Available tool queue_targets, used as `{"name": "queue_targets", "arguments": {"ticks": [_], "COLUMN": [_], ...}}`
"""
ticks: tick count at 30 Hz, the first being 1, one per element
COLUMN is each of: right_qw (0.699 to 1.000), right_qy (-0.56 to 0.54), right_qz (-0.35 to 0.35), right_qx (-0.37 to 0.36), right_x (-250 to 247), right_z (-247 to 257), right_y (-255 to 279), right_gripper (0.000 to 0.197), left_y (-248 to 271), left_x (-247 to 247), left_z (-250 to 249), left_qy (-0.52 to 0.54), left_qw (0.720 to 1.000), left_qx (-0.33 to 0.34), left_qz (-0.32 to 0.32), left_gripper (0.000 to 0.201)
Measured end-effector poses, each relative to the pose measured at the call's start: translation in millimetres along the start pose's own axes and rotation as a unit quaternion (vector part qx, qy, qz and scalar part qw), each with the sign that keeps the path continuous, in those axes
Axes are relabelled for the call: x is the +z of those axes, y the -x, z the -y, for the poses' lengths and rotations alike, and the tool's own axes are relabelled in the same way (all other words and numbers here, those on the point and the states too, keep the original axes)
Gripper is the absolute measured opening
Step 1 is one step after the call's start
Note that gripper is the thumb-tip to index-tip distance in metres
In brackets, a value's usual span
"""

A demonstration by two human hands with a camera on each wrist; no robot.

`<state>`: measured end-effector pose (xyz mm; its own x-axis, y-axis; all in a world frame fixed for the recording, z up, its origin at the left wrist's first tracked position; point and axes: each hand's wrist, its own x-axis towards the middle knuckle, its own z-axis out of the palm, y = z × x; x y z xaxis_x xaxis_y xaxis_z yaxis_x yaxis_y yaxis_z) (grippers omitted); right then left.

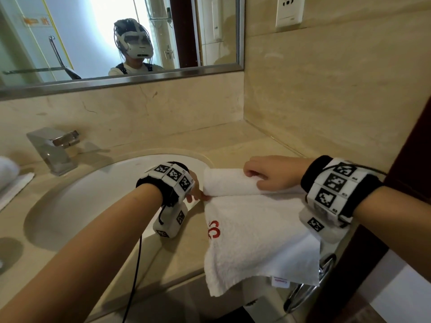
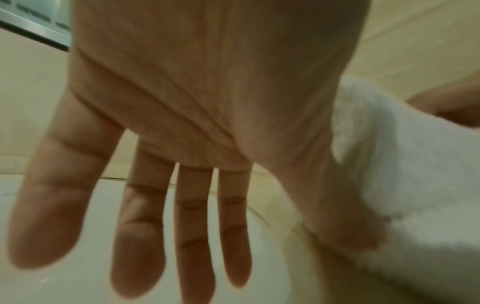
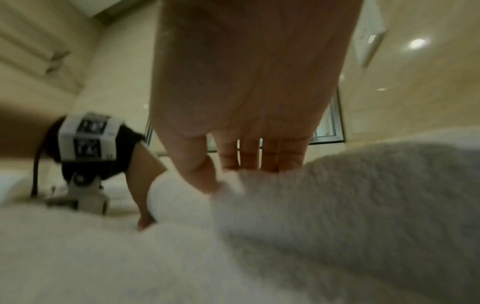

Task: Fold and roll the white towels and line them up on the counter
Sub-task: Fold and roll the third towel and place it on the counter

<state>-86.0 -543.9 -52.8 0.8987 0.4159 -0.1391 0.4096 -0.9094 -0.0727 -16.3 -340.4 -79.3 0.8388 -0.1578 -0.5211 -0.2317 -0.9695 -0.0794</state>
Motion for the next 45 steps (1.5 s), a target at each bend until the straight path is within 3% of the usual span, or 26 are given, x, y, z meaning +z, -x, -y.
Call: {"name": "queue_targets", "arguments": {"ticks": [3, 6, 9, 11, 13, 16, 18, 21, 25, 29, 32, 34, 36, 41, 45], "right_qw": [0.999, 0.998, 0.997, 0.995, 0.984, 0.933, 0.916, 0.934, 0.963, 0.973, 0.975, 0.975, 0.978, 0.985, 0.989], "right_qy": [-0.042, -0.061, -0.076, -0.093, -0.170, -0.349, -0.376, -0.323, -0.221, -0.151, -0.125, -0.123, -0.117, -0.101, -0.046], "right_qz": [0.003, 0.003, 0.001, 0.002, -0.004, -0.044, -0.088, -0.082, 0.020, 0.052, 0.081, 0.087, 0.080, 0.019, -0.018], "right_qx": [0.019, 0.019, 0.022, 0.027, 0.044, 0.078, 0.106, 0.126, 0.151, 0.165, 0.164, 0.163, 0.154, 0.139, 0.142], "right_x": [-2, 3, 4, 3, 0, -11, -17, -20, -17, -7, -1, 1, 2, 1, -1], "right_z": [-2, -1, 2, 1, -4, -18, -28, -37, -32, -28, -25, -23, -25, -34, -40], "right_y": [5, 10, 17, 21, 25, 31, 35, 40, 48, 45, 38, 36, 33, 21, 6], "right_gripper": [0.038, 0.046, 0.049, 0.048, 0.045, 0.044, 0.040, 0.031, 0.039, 0.046, 0.039, 0.034, 0.033, 0.029, 0.035], "left_y": [-3, 10, 21, 27, 30, 24, 23, 22, 21, 25, 26, 27, 23, 14, 4], "left_x": [-11, -26, -33, -34, -30, -26, -23, -20, -17, -18, -22, -18, -10, -12, -19], "left_z": [9, 12, 4, -1, -6, -10, -11, -12, -15, -12, -1, 2, 1, -6, -14], "left_qy": [0.142, 0.269, 0.353, 0.292, 0.194, 0.182, 0.189, 0.164, 0.102, 0.105, 0.131, 0.149, 0.157, 0.135, -0.002], "left_qw": [0.988, 0.951, 0.913, 0.932, 0.957, 0.956, 0.952, 0.953, 0.954, 0.951, 0.953, 0.950, 0.949, 0.953, 0.965], "left_qx": [0.059, 0.127, 0.185, 0.208, 0.215, 0.227, 0.237, 0.250, 0.266, 0.275, 0.271, 0.274, 0.272, 0.271, 0.218], "left_qz": [-0.006, -0.089, -0.094, -0.058, -0.026, -0.040, -0.046, -0.053, -0.092, -0.090, -0.042, 0.018, 0.033, -0.016, -0.147], "left_gripper": [0.033, 0.027, 0.021, 0.022, 0.036, 0.025, 0.030, 0.036, 0.040, 0.026, 0.024, 0.036, 0.049, 0.061, 0.063]}}
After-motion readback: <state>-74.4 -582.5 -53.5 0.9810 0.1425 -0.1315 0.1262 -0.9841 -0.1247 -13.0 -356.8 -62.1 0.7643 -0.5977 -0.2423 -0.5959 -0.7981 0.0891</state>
